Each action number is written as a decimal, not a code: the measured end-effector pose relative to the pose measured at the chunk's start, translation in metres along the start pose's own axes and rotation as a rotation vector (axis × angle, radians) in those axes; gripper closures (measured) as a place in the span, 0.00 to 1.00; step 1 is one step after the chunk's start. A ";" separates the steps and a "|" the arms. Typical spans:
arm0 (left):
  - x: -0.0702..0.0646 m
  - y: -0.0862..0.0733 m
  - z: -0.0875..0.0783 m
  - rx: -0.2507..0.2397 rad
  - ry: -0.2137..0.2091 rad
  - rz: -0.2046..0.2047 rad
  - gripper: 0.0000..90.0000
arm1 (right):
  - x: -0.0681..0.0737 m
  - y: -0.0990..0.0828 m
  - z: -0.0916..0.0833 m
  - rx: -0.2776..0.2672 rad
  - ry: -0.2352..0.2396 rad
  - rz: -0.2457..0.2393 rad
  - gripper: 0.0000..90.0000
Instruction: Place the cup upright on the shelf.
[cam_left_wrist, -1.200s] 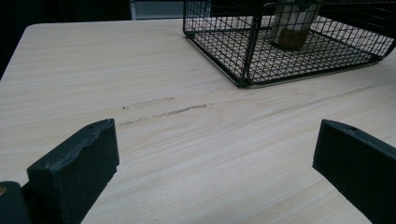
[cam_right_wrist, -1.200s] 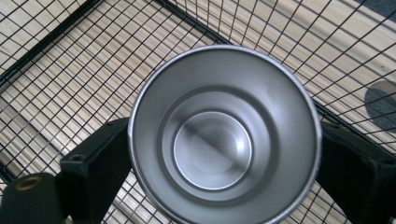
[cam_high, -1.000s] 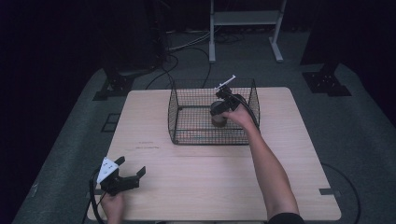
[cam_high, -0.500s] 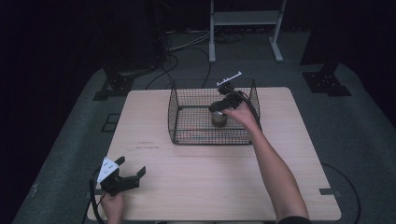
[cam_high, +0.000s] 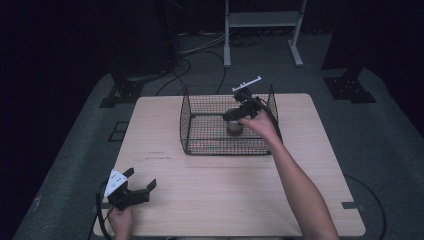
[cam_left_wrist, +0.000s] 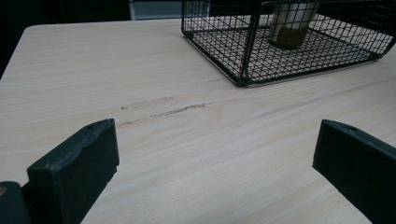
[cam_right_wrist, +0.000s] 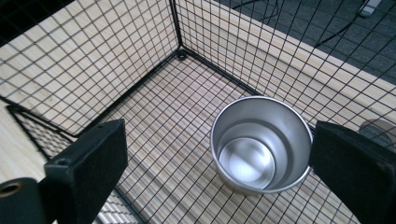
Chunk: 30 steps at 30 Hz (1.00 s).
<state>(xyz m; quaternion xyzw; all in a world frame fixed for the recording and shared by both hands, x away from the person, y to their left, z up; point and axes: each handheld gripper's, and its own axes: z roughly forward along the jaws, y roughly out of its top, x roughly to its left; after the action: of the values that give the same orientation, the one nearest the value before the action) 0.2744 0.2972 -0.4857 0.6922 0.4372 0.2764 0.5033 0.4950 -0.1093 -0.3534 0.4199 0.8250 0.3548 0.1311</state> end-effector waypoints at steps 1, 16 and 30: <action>0.000 0.000 0.000 0.005 0.000 0.003 0.00 | 0.001 0.000 -0.003 -0.009 0.006 0.000 0.04; 0.000 0.000 0.000 0.008 0.002 0.006 0.00 | 0.004 -0.014 -0.032 -0.061 0.024 0.007 0.05; 0.000 0.000 0.000 0.008 0.004 0.009 0.00 | 0.011 -0.035 -0.043 -0.059 0.031 -0.037 0.05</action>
<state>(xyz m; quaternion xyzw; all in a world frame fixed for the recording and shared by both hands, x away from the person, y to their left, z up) 0.2747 0.2968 -0.4858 0.6957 0.4362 0.2781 0.4984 0.4452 -0.1350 -0.3467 0.3951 0.8238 0.3828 0.1371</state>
